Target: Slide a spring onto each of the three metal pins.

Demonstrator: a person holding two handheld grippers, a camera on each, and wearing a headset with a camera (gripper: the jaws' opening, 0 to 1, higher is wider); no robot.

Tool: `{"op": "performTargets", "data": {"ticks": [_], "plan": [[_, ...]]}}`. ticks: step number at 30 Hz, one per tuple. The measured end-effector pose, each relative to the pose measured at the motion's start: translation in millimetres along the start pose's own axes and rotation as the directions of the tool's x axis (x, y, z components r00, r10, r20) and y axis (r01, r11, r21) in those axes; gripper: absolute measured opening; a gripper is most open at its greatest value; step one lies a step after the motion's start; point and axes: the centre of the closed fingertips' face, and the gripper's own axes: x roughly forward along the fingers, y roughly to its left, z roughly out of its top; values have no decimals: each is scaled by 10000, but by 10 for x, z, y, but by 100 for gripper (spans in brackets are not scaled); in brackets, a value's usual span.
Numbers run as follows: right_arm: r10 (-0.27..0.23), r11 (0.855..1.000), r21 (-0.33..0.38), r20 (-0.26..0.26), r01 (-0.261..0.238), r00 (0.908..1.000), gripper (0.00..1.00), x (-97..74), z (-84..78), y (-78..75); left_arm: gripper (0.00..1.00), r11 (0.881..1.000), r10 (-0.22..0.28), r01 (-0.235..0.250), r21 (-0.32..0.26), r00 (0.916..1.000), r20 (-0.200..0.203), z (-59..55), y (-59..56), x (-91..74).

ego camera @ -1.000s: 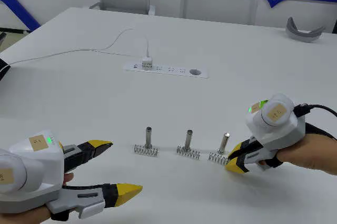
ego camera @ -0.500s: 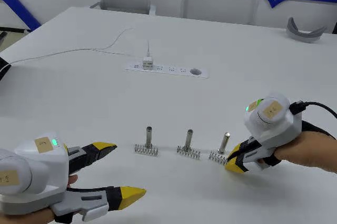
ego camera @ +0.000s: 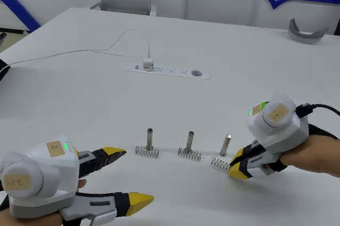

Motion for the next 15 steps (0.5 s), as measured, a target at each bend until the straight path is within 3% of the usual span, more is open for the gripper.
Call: {"op": "performTargets", "data": {"ticks": [15], "plan": [[624,9920,-1105,109,-608,9980,11,-51,265,283,58,9953,-830,839,484,9963,-208,39,-174,219]]}}
